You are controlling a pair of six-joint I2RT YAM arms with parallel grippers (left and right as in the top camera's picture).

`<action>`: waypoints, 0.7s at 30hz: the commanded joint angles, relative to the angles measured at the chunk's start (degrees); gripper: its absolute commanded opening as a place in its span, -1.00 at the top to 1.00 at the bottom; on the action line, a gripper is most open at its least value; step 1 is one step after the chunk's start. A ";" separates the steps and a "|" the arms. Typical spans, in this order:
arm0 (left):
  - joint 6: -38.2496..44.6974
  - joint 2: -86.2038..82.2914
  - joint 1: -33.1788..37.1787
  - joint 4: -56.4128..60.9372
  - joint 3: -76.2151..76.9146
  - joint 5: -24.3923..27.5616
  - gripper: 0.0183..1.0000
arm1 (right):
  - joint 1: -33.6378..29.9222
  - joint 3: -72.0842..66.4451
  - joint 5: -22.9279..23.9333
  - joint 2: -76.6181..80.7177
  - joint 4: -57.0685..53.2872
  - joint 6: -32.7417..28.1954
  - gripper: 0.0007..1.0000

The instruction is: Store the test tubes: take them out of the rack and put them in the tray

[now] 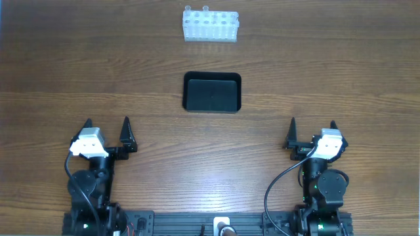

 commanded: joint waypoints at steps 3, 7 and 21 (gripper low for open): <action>0.83 -0.17 0.28 -0.26 -0.24 -0.28 -1.00 | -0.35 -0.35 -0.87 -0.59 -0.28 0.15 -0.98; 0.87 0.96 -0.24 3.87 -0.24 0.17 -1.00 | -0.35 -0.35 -0.87 -0.59 -0.28 0.15 -0.99; 8.35 43.43 -3.06 32.17 18.36 7.63 -1.00 | -0.35 -0.35 -0.87 -0.59 -0.28 0.15 -0.98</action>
